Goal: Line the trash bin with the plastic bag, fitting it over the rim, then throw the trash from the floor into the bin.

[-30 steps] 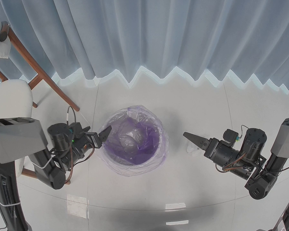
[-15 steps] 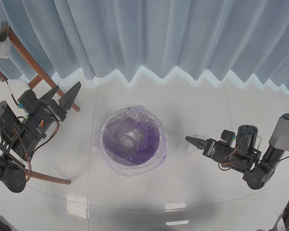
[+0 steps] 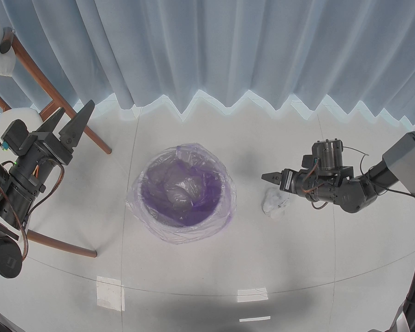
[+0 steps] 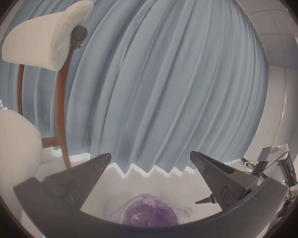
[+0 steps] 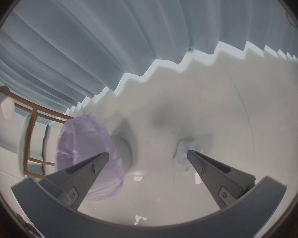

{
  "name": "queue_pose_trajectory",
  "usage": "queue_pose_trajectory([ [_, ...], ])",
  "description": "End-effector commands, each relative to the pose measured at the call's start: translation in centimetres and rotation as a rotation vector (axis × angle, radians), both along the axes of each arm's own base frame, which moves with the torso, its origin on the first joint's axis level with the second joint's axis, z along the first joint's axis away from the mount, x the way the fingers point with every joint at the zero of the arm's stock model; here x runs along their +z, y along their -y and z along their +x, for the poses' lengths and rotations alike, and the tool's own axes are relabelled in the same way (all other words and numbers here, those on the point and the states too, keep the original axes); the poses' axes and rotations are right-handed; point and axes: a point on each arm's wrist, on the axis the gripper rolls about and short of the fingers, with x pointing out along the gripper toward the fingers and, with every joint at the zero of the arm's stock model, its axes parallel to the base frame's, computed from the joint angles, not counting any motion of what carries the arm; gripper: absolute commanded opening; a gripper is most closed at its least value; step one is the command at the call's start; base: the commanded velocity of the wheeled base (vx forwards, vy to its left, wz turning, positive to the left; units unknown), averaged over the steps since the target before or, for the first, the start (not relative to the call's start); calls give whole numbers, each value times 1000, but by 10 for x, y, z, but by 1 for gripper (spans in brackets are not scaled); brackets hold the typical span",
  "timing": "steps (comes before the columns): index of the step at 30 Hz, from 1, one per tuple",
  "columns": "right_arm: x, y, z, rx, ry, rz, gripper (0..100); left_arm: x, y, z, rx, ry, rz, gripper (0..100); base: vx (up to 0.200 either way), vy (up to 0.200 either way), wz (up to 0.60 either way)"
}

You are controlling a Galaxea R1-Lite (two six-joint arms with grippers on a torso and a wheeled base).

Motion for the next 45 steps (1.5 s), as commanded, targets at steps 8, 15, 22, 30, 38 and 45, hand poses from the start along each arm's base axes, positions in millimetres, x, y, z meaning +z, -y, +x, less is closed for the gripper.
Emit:
queue_pose_trajectory([
  [8, -39, 1, 84, -51, 57, -252, 100, 8, -12, -2, 23, 39, 11, 100, 0, -200, 0],
  [15, -67, 1, 114, -33, 47, -307, 100, 25, -13, 6, 53, 101, -22, 100, 0, 0, 0],
  [22, -102, -3, 127, 8, -86, -368, 100, 23, -16, 7, 52, 79, -62, 100, 0, 0, 0],
  [30, -188, -2, 106, 77, -371, -450, 100, 19, -30, 12, 105, 65, -52, 100, 0, 0, 0],
  [38, -191, -5, 95, 95, -473, -456, 100, 18, -30, 12, 107, 62, -52, 100, 0, 0, 0],
  [45, -106, 7, 50, 163, -864, -476, 100, 12, -28, 15, 99, 36, -48, 100, 0, 0, 0],
])
